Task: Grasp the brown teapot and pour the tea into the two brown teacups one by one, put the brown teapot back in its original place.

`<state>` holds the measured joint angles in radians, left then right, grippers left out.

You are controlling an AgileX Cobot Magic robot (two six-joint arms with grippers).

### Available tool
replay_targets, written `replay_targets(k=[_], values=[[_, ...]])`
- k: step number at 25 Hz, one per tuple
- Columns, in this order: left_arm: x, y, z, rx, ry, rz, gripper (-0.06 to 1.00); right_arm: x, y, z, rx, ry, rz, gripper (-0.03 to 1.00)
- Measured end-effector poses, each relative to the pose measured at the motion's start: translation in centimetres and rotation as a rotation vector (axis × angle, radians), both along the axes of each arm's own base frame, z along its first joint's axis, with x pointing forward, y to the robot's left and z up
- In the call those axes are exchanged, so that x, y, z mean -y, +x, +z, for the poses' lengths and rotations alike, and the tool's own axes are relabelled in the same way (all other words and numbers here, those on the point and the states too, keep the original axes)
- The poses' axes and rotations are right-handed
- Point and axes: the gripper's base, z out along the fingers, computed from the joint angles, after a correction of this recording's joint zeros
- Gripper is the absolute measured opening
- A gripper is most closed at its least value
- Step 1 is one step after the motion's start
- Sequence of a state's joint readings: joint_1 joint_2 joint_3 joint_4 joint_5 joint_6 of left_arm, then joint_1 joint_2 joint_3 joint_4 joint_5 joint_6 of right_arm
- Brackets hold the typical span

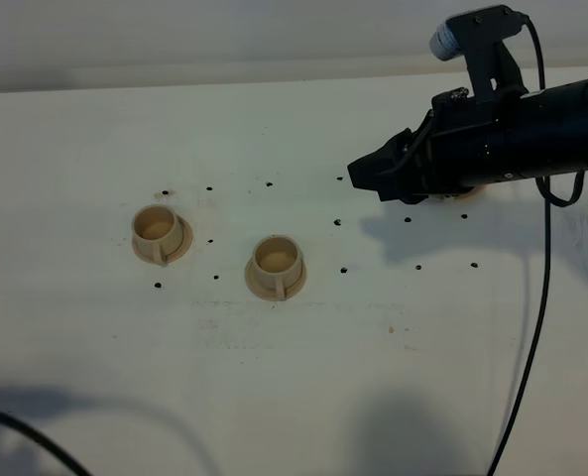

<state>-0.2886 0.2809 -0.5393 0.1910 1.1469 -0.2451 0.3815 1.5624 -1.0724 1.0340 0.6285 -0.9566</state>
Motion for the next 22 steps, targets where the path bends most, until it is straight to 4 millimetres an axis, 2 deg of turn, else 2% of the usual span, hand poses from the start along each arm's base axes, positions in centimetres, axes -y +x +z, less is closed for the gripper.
replay_targets(k=[6, 14, 22], values=[[-0.2, -1.5, -0.1, 0.162, -0.029, -0.057, 0.49, 0.0, 0.1, 0.1, 0.005, 0.0, -0.012, 0.41], [0.1, -1.7, -0.1, 0.177, -0.043, -0.092, 0.49, 0.2, 0.5, 0.2, 0.004, 0.012, -0.068, 0.41], [-0.1, -2.3, -0.1, 0.205, -0.032, 0.143, 0.48, 0.4, 1.4, 2.1, 0.024, -0.025, -0.115, 0.41]])
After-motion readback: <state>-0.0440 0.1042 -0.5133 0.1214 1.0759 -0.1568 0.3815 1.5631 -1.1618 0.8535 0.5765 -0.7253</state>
